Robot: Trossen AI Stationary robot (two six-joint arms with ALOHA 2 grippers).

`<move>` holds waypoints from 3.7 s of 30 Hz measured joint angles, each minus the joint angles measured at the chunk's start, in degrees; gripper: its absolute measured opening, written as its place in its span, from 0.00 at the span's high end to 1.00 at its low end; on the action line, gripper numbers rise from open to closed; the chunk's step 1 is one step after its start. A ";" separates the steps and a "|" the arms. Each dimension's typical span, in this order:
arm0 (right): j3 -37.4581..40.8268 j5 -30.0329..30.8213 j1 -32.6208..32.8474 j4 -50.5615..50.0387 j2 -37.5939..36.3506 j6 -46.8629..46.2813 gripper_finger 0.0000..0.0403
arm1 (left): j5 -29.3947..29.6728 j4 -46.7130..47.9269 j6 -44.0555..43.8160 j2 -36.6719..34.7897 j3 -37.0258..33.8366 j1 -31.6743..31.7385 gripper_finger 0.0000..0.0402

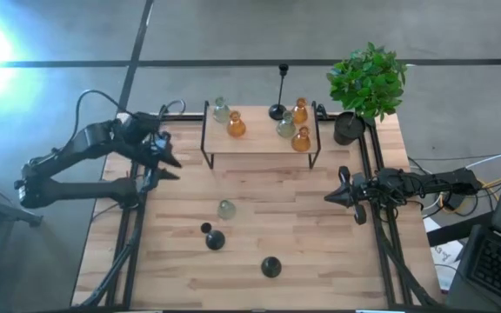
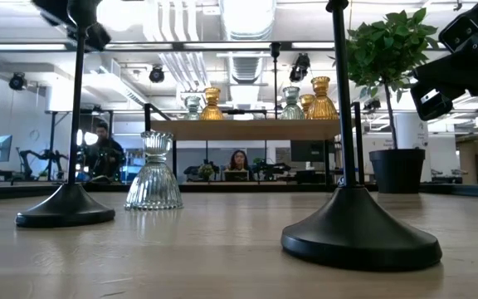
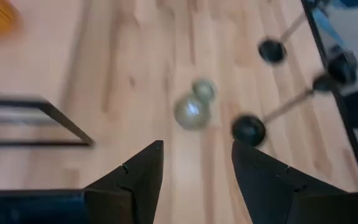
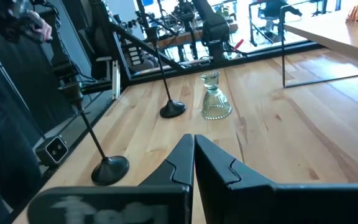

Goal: Pick & Place candle stick holders
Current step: Put the green candle holder on the shelf

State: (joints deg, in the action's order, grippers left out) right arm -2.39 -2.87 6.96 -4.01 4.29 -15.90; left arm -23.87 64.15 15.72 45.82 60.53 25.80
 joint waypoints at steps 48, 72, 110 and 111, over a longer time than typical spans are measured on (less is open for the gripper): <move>0.00 0.02 0.00 0.00 0.31 -0.01 0.98 | 8.70 -59.09 -18.75 21.14 -34.06 -20.63 0.52; 0.00 0.01 0.02 0.01 0.32 0.00 0.98 | 1.84 -77.87 -13.91 32.08 -34.09 -20.73 0.52; 0.00 0.00 0.02 0.02 0.37 0.00 0.98 | -3.30 -94.11 -15.47 39.74 -34.07 -21.92 0.62; 0.00 0.00 0.02 0.00 0.37 0.00 0.98 | -3.47 -94.09 -15.71 39.74 -34.05 -21.94 0.64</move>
State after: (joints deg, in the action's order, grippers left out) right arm -2.39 -2.87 6.98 -4.01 4.67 -15.90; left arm -27.34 -29.94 0.02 85.56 26.48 3.86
